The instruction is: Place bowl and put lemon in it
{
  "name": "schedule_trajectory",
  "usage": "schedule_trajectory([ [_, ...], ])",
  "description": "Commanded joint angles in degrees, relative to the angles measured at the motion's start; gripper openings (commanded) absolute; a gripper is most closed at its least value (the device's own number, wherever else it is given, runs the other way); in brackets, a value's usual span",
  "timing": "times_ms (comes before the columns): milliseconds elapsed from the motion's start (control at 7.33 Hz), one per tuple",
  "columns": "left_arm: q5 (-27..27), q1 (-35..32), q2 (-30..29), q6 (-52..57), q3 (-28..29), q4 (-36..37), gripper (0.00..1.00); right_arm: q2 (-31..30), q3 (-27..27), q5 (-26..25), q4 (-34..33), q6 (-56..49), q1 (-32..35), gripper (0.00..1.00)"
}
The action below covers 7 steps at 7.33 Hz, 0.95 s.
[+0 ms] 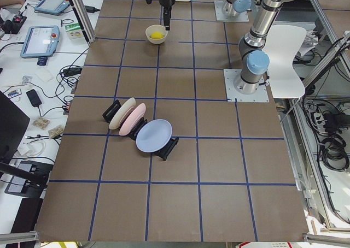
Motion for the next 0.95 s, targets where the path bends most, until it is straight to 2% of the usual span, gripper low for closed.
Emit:
schedule_trajectory([
  [0, -0.2, 0.0, 0.2, 0.0, 0.2, 0.1, 1.00, 0.1, 0.0, -0.1, -0.2, 0.0, 0.0, 1.00],
  [545, 0.9, 0.1, 0.5, 0.0, 0.1, -0.1, 1.00, 0.4, -0.1, -0.1, -0.6, -0.2, 0.0, 1.00],
  [818, 0.9, 0.1, 0.7, 0.1, 0.1, -0.3, 1.00, 2.9, -0.6, 0.1, -1.6, 0.1, 0.0, 1.00],
])
